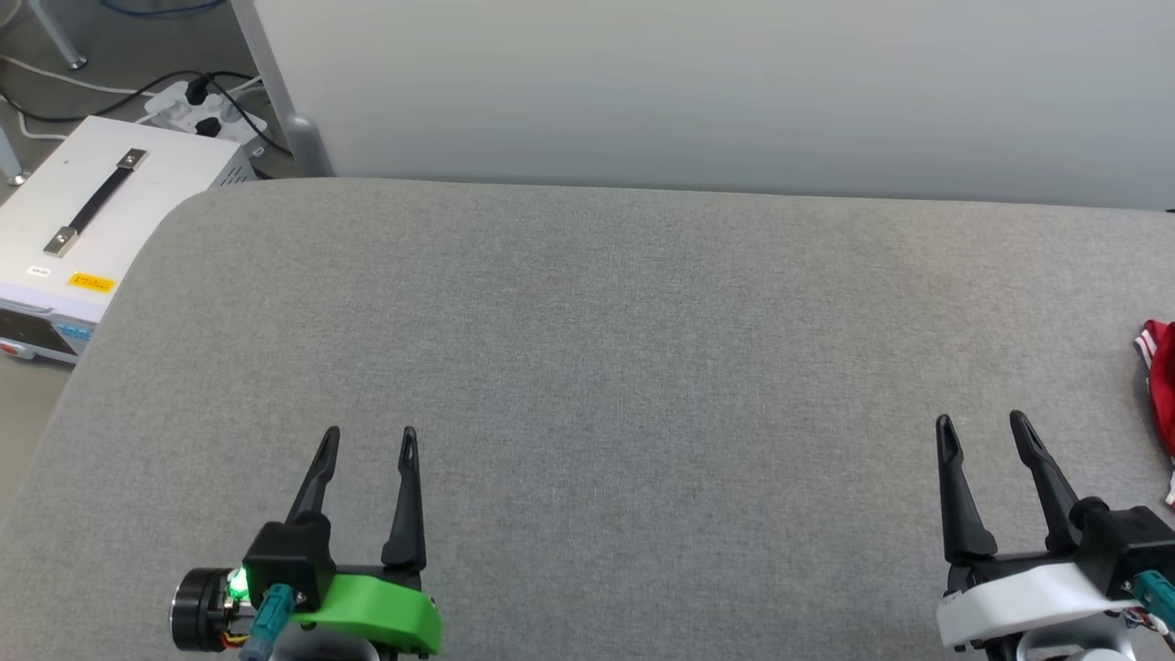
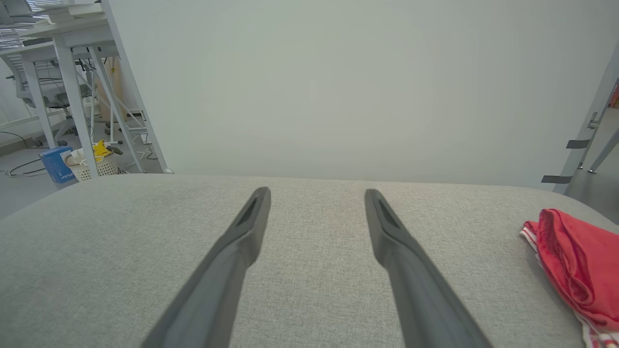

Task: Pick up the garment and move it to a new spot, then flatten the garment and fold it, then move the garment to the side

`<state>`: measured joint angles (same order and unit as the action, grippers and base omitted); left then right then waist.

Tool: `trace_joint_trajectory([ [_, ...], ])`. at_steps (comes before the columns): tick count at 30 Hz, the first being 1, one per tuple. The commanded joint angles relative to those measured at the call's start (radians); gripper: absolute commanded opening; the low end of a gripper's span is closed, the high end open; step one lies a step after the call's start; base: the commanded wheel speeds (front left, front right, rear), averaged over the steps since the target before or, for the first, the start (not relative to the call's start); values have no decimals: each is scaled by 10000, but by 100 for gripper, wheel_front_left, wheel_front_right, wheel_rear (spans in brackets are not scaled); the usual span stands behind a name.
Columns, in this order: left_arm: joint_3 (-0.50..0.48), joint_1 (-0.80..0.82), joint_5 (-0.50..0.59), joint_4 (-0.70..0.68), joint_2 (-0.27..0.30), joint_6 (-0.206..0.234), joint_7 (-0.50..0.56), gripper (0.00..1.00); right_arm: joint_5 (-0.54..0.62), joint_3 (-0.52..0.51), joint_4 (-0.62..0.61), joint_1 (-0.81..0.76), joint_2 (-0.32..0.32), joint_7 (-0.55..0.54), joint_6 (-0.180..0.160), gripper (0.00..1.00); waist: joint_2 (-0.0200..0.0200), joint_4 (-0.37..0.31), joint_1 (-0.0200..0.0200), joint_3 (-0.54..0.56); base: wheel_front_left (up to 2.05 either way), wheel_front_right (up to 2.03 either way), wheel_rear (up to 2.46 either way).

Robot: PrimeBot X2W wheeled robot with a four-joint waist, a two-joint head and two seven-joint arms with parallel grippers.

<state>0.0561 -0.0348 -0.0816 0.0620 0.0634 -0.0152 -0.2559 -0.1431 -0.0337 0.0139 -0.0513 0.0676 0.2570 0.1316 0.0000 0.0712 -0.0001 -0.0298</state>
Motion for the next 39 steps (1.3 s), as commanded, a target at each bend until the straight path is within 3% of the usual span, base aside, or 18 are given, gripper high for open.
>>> trace_joint_trajectory([
  [1,12,-179,-40,39,-56,-79,-59,100,94,13,-61,-175,-34,47,-9,100,0,-23,1,68,0,0,0],
  [28,-11,-486,32,122,-105,-202,-59,100,-191,89,216,-616,-161,47,-9,100,0,-134,1,213,0,0,0],
  [29,19,-363,2,126,-42,-171,5,0,-116,69,186,-539,-150,-5,0,0,0,-131,1,216,0,0,0],
  [39,-4,-324,45,104,-43,-154,150,0,-32,74,167,-483,-149,-154,0,0,0,-162,1,219,0,0,0],
])
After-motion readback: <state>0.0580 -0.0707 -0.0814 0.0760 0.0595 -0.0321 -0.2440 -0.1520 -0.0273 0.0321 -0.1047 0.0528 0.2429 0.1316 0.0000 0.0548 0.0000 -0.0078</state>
